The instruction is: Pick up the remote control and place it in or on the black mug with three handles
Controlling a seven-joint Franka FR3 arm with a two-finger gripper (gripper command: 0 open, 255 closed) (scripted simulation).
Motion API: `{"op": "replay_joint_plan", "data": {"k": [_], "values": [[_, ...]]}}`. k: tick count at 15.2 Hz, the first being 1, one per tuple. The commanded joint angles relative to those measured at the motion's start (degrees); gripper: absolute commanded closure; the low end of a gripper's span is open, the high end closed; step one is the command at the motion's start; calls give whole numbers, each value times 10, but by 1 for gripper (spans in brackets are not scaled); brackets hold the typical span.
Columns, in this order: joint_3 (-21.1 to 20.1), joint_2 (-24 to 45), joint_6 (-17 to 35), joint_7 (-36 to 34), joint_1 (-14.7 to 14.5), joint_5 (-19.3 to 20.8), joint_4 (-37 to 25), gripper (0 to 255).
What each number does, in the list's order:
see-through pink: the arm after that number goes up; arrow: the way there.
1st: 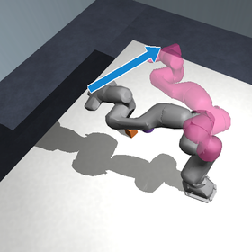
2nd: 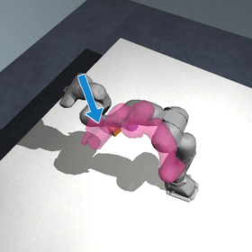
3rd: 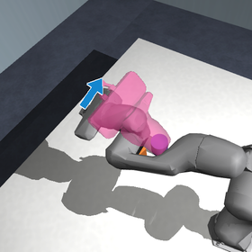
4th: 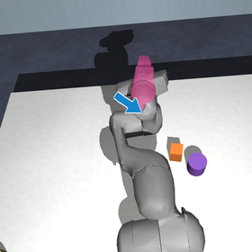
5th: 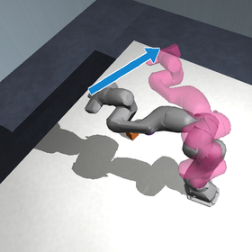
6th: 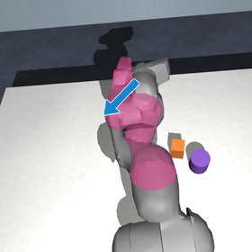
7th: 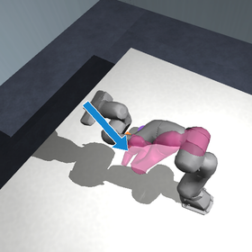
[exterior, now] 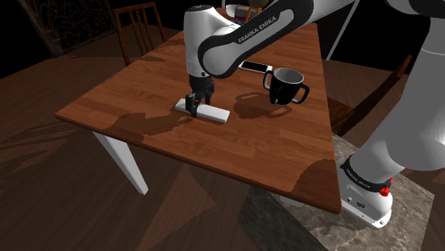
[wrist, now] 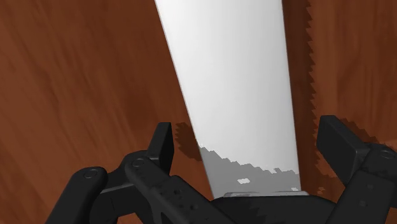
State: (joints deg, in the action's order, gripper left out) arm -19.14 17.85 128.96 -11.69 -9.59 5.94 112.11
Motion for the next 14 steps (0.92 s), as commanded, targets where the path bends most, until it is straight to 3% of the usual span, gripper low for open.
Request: {"op": "replay_joint_plan", "data": {"k": [1,5,6,14], "values": [[0,0,1,0,0,0,0,0],[0,0,1,0,0,0,0,0],[0,0,1,0,0,0,0,255],[0,0,0,0,0,0,0,255]]}}
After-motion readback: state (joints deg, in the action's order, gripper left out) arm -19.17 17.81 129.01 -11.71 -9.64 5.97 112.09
